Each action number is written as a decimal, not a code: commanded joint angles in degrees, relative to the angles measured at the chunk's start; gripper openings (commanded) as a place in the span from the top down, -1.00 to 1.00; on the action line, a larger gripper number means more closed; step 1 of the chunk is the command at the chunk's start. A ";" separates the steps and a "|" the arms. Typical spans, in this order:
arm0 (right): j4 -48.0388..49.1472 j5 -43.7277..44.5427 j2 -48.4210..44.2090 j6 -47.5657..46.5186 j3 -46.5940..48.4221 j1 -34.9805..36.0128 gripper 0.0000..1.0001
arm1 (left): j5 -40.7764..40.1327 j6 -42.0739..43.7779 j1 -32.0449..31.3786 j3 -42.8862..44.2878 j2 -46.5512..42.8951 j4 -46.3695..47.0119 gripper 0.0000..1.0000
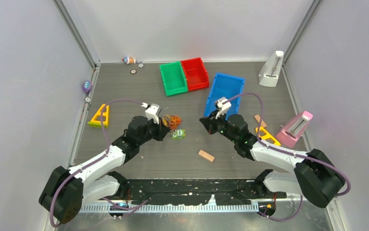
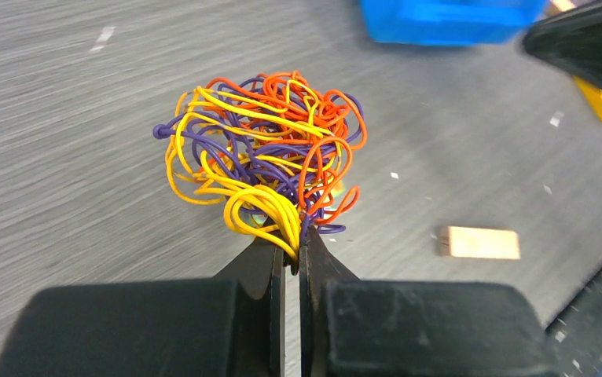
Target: Untangle the cables
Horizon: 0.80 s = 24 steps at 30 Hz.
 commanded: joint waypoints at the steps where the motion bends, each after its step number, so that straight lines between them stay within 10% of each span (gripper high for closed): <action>1: -0.80 16.01 -4.06 0.68 -1.64 0.15 0.89 | -11.64 0.02 0.72 -1.53 -4.16 -1.08 1.00; 3: 1.59 11.89 -3.85 0.30 -2.00 0.08 0.80 | -3.62 1.90 0.89 -2.85 -5.13 2.77 1.00; 6: 5.52 -3.70 -1.01 -1.60 -1.01 0.17 -0.54 | 9.34 2.69 0.86 -3.91 -4.81 8.72 1.00; 12: 12.07 -20.80 3.09 -1.53 -0.17 0.74 -0.94 | 21.98 1.16 0.80 -3.91 -1.73 15.46 1.00; 16: 10.91 -24.04 5.78 -2.11 1.70 1.52 -0.86 | 26.19 -0.07 0.77 -4.84 -1.28 19.97 1.00; 18: 10.24 -24.78 6.99 -2.28 2.89 1.86 -0.55 | 27.58 -0.69 0.76 -5.00 -0.68 21.25 1.00; 21: 8.94 -23.96 6.85 -2.46 3.32 2.03 0.45 | 25.53 -0.91 0.72 -4.52 -0.75 19.97 1.00; 24: 3.57 -11.81 3.87 -2.97 3.06 1.95 0.86 | 13.51 0.51 0.80 -2.98 -2.18 11.49 1.00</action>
